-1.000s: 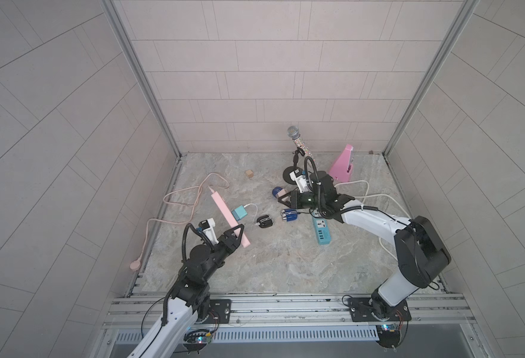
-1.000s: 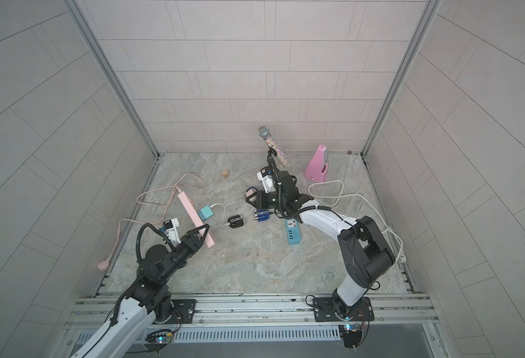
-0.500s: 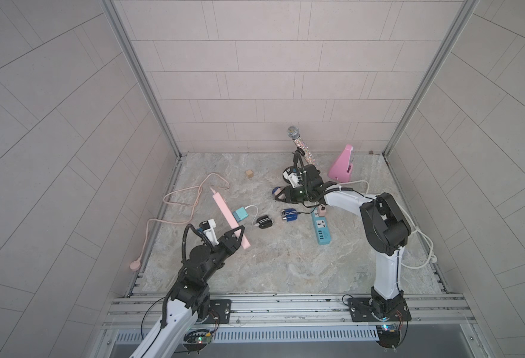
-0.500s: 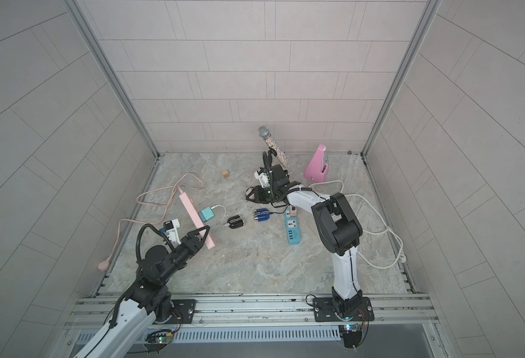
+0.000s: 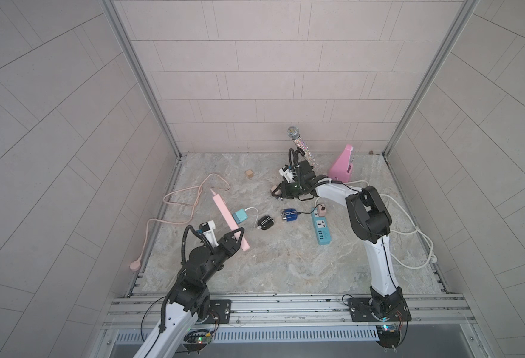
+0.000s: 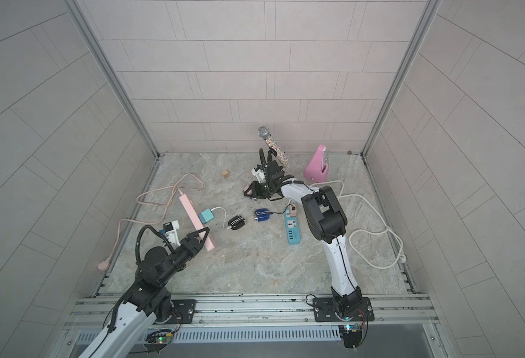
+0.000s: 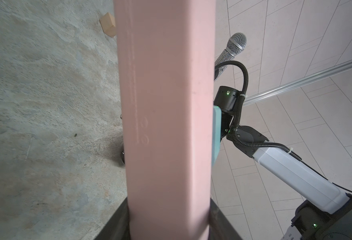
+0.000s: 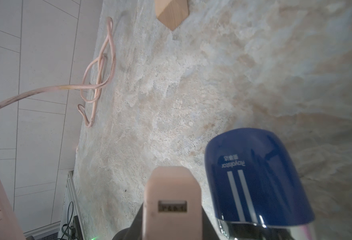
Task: Unplug the electric shaver
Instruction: Place the plug at the center of the board.
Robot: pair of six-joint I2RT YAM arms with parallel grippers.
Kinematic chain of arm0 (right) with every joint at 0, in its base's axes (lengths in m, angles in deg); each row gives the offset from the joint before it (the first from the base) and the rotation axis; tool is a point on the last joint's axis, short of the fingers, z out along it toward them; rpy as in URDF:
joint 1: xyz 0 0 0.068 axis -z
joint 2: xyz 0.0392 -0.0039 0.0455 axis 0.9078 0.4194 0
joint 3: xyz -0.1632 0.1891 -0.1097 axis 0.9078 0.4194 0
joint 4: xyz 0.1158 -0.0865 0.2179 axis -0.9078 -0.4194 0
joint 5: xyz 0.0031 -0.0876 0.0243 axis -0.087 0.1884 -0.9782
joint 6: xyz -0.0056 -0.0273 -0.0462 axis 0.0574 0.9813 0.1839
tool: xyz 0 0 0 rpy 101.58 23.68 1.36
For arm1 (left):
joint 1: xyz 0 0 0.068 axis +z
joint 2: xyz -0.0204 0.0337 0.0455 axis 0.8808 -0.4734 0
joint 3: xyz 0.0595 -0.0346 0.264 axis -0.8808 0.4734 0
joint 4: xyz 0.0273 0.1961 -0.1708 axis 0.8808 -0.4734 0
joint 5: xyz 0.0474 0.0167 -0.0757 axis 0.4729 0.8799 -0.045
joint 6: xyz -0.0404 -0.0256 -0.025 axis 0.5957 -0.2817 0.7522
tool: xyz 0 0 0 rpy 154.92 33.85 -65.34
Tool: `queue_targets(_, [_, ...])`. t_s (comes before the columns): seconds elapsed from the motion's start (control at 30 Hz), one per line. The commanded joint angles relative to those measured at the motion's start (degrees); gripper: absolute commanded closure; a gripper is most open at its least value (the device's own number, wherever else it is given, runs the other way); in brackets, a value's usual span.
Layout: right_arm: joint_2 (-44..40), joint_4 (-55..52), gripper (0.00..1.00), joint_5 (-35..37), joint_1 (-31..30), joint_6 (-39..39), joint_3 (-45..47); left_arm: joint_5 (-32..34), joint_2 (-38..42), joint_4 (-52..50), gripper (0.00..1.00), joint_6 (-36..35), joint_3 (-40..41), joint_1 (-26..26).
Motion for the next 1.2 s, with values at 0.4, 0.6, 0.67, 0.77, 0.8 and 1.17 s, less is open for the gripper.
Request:
queue_targets(0.4, [5.7, -5.6, 0.83, -1.6, 0.1, 2.0, -10.9, 0.1, 1.7, 3.0, 0.71, -1.3, 1.3, 0.4])
queue_targets(0.6, [9.0, -7.7, 0.8, -1.7, 0.0, 2.2, -15.1, 0.2, 1.9, 2.9, 0.71, -1.3, 1.3, 0.4])
queue_targets(0.67, [9.7, -8.1, 0.8, -1.7, 0.1, 2.2, -16.1, 0.1, 2.0, 2.8, 0.71, -1.2, 1.3, 0.4])
queue_targets(0.77, [10.7, -8.7, 0.76, -1.7, 0.0, 2.4, -17.3, 0.2, 2.1, 2.7, 0.71, -1.3, 1.3, 0.4])
queue_targets(0.8, [10.9, -8.9, 0.74, -1.7, 0.1, 2.4, -17.6, 0.2, 2.1, 2.6, 0.71, -1.2, 1.3, 0.4])
queue_targets(1.17, [13.0, -9.4, 0.54, -2.3, 0.0, 2.3, -19.6, 0.4, 3.0, 1.8, 0.71, -1.3, 1.2, 0.4])
